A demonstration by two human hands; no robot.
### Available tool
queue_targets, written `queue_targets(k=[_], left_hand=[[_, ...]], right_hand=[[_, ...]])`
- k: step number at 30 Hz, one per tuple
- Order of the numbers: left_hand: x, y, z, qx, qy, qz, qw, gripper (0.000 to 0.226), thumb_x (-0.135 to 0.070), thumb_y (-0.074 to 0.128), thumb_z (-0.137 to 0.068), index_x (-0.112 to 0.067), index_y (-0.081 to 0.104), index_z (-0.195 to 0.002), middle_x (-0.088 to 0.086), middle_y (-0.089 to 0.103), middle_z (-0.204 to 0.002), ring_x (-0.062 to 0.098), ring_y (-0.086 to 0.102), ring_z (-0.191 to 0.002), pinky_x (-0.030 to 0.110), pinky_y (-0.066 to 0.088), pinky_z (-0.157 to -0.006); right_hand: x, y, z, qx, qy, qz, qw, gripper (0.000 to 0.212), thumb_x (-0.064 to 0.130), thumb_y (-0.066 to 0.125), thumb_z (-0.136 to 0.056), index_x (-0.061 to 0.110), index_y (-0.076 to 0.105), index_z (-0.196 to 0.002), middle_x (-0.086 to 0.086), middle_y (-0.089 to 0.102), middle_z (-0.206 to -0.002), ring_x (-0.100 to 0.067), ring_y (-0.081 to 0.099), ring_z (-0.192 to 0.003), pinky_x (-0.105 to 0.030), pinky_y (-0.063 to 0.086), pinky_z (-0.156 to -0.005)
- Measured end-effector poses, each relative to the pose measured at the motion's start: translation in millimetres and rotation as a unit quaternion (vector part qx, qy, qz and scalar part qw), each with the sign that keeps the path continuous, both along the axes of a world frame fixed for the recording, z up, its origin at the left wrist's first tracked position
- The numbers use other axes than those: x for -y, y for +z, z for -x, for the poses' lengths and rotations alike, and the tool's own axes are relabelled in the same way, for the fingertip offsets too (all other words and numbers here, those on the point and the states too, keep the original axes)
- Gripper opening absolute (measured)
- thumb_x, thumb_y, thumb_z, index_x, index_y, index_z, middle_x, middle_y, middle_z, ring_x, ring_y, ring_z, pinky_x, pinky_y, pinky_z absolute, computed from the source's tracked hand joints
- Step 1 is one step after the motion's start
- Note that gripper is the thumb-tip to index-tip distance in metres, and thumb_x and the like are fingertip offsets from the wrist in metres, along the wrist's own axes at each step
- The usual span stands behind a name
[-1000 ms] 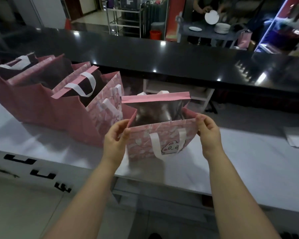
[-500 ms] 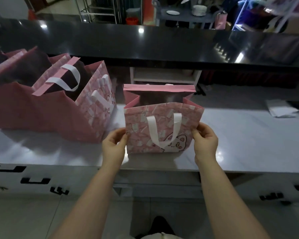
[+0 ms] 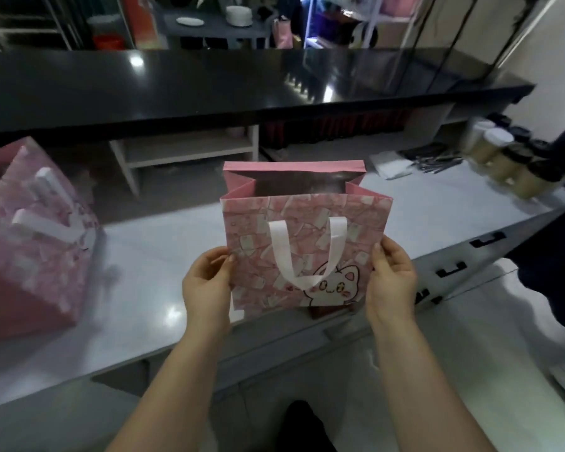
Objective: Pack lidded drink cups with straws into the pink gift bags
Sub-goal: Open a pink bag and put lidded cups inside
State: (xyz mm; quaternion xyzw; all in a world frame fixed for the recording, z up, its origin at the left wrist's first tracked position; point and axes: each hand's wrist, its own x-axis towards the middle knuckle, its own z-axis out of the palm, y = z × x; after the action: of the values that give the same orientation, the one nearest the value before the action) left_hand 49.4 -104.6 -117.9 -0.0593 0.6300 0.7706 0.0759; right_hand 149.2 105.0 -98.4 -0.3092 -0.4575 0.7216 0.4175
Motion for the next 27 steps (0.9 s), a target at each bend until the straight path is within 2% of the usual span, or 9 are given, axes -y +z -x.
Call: queue_targets(k=[7,11,16,20,23,27], left_hand=[[-91.0,10.0,-22.8,0.013,-0.051,-0.012,0.999,0.008,-0.015,0.066,-0.091,-0.020,0.073,-0.091,-0.001,0.074,-0.095,0.021,0.071,-0.093,0.042,0.061,-0.078],[-168.6,8.4,-39.0,0.013,-0.057,-0.020,0.998,0.008,-0.013,0.067,-0.091,-0.019,0.072,-0.092,0.001,0.074,-0.097,0.022,0.071,-0.094,0.043,0.060,-0.078],[-272.8,11.3,-64.9,0.014,-0.057,-0.041,0.997,0.007,-0.013,0.067,-0.091,-0.019,0.071,-0.092,0.001,0.075,-0.095,0.017,0.072,-0.088,0.032,0.060,-0.069],[-330.1,13.4,-80.3,0.025,-0.062,-0.045,0.997,0.008,-0.009,0.066,-0.091,-0.016,0.069,-0.093,0.006,0.074,-0.098,0.020,0.072,-0.090,0.037,0.061,-0.071],[-354.4,10.6,-82.8,0.027,-0.054,-0.027,0.998,0.007,-0.009,0.065,-0.092,-0.014,0.069,-0.094,0.009,0.073,-0.102,0.024,0.071,-0.095,0.043,0.061,-0.077],[-378.1,4.5,-76.2,0.008,-0.050,-0.007,0.999,0.009,-0.011,0.065,-0.092,-0.019,0.070,-0.092,0.003,0.074,-0.098,0.021,0.071,-0.095,0.040,0.060,-0.077]], right_hand=[[-78.3,5.6,-43.4,-0.010,-0.049,-0.025,0.998,0.025,0.005,0.059,-0.094,0.026,0.071,-0.087,0.006,0.076,-0.084,-0.008,0.072,-0.077,-0.019,0.056,-0.060],[-150.4,5.0,-72.9,0.013,-0.011,-0.055,0.998,0.023,0.006,0.058,-0.096,0.023,0.072,-0.099,0.000,0.076,-0.098,-0.016,0.073,-0.088,-0.025,0.058,-0.065],[-255.7,15.7,-114.6,0.028,0.004,-0.090,0.996,0.027,-0.001,0.058,-0.093,0.020,0.069,-0.106,0.007,0.075,-0.099,-0.008,0.071,-0.092,-0.018,0.056,-0.069],[-316.3,8.0,-131.7,0.031,-0.004,-0.073,0.997,0.027,-0.003,0.059,-0.092,0.014,0.068,-0.110,0.003,0.075,-0.100,-0.011,0.070,-0.095,-0.021,0.056,-0.074],[-339.0,-3.7,-130.1,0.026,0.002,-0.056,0.998,0.027,-0.004,0.059,-0.091,0.017,0.067,-0.105,0.008,0.075,-0.092,-0.007,0.070,-0.088,-0.019,0.055,-0.069],[-362.8,-13.0,-114.0,0.020,0.006,-0.043,0.999,0.023,0.000,0.068,-0.087,0.021,0.069,-0.097,0.006,0.075,-0.091,-0.009,0.071,-0.084,-0.020,0.056,-0.067]])
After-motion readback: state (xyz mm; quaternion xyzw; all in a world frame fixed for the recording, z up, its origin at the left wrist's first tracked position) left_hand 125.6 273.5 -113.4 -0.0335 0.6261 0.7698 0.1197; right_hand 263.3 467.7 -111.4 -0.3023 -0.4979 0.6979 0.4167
